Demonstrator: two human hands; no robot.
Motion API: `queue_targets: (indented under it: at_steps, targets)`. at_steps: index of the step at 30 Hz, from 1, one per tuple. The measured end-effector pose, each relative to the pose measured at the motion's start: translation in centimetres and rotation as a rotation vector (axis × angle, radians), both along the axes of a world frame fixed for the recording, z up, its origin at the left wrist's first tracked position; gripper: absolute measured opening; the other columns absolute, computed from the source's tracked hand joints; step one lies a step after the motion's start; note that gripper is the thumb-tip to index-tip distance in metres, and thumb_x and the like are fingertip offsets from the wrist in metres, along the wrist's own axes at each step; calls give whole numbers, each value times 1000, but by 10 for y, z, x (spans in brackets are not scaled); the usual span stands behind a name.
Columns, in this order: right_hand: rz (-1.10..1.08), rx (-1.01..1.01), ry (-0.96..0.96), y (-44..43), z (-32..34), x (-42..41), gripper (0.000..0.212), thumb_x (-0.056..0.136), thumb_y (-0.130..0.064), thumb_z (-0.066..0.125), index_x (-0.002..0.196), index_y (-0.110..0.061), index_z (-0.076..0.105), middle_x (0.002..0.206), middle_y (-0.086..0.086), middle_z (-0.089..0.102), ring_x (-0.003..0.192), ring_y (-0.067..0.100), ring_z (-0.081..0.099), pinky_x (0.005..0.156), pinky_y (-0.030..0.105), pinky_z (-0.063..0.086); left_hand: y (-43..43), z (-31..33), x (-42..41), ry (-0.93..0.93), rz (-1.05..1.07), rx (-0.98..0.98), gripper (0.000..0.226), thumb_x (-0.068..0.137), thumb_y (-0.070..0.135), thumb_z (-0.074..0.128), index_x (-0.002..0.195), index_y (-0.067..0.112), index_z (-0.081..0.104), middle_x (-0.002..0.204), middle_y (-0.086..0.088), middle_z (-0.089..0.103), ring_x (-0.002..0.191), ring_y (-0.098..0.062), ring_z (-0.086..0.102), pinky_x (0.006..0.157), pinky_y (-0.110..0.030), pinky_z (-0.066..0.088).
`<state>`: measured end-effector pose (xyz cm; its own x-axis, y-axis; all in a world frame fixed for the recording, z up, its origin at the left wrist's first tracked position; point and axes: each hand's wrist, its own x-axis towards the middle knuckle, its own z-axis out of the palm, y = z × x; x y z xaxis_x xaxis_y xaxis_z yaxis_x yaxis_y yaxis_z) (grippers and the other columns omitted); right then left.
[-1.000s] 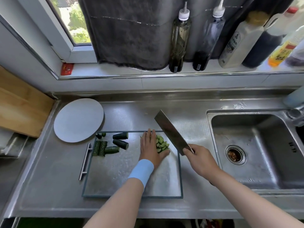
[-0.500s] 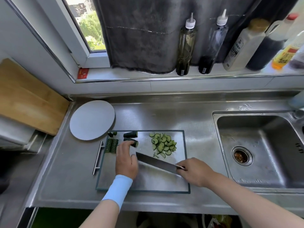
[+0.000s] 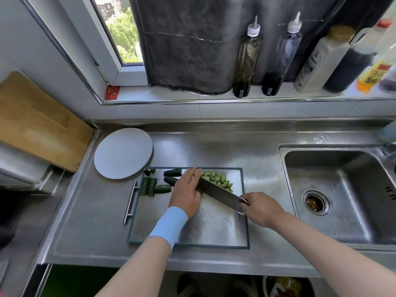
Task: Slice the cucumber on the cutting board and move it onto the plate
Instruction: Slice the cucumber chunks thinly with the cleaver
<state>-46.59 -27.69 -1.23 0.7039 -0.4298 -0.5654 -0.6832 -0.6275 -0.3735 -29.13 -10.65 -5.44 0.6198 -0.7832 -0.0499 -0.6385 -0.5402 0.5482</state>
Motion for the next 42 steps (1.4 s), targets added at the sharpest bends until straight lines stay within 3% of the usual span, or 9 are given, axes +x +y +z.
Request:
queue_targets:
  at_steps: [4,8,10,16,21,25,31,37,42]
  targets:
    - [-67,-1,-13,2,-3,-2,24,97,-35,46,82,-29,62,82,-5,66,77,17,60,58,29,41,-17,6,11,37,-5,-36,65,90,3,41,151,22,29,157,7,23,145,-10,13,120,-32,11]
    - [-136,106,-65,15,-2,-1,29,98,-33,48,72,-27,58,74,-6,66,70,15,59,58,29,42,-11,5,18,94,291,-99,57,87,-2,45,139,21,43,143,2,41,133,-18,33,112,-30,28]
    - [-155,147,-100,28,-2,2,31,99,-32,47,68,-27,53,70,-7,61,67,14,56,56,28,39,-2,-1,24,33,337,3,50,89,3,46,136,19,44,139,1,43,132,-22,35,110,-35,31]
    - [-235,176,-153,66,-11,20,27,100,-28,41,87,-21,64,84,-2,65,81,21,60,72,33,51,23,-21,44,-86,226,347,55,93,18,44,146,21,34,152,0,28,139,-21,23,115,-39,22]
    - [-308,119,-201,73,-19,25,23,104,-27,38,97,-22,60,88,-2,61,81,22,57,68,30,43,32,-24,45,-175,139,410,56,91,15,46,145,23,35,147,-1,32,133,-23,26,115,-34,19]
    - [-324,94,-200,72,-21,25,24,103,-26,38,90,-24,58,81,-4,60,78,22,56,65,31,42,36,-23,47,-214,67,428,63,84,5,50,140,30,40,137,1,41,125,-23,29,110,-30,24]
    - [-182,24,-169,76,-9,27,27,100,-32,40,99,-25,66,82,-6,65,79,20,59,64,31,46,40,-21,43,-250,-53,475,32,91,36,55,123,34,57,123,5,51,118,-21,37,105,-32,24]
    - [-32,-34,-124,81,-8,20,27,97,-27,39,72,-23,49,68,-4,57,67,18,52,52,30,34,64,-21,21,21,24,387,32,88,39,60,118,26,57,117,4,51,112,-19,46,92,-33,45]
    - [25,-35,-113,89,-6,22,29,96,-26,40,67,-23,40,66,-2,52,67,20,48,50,29,29,84,-23,3,154,166,281,22,86,26,58,107,26,54,108,5,50,95,-16,53,83,-32,49]
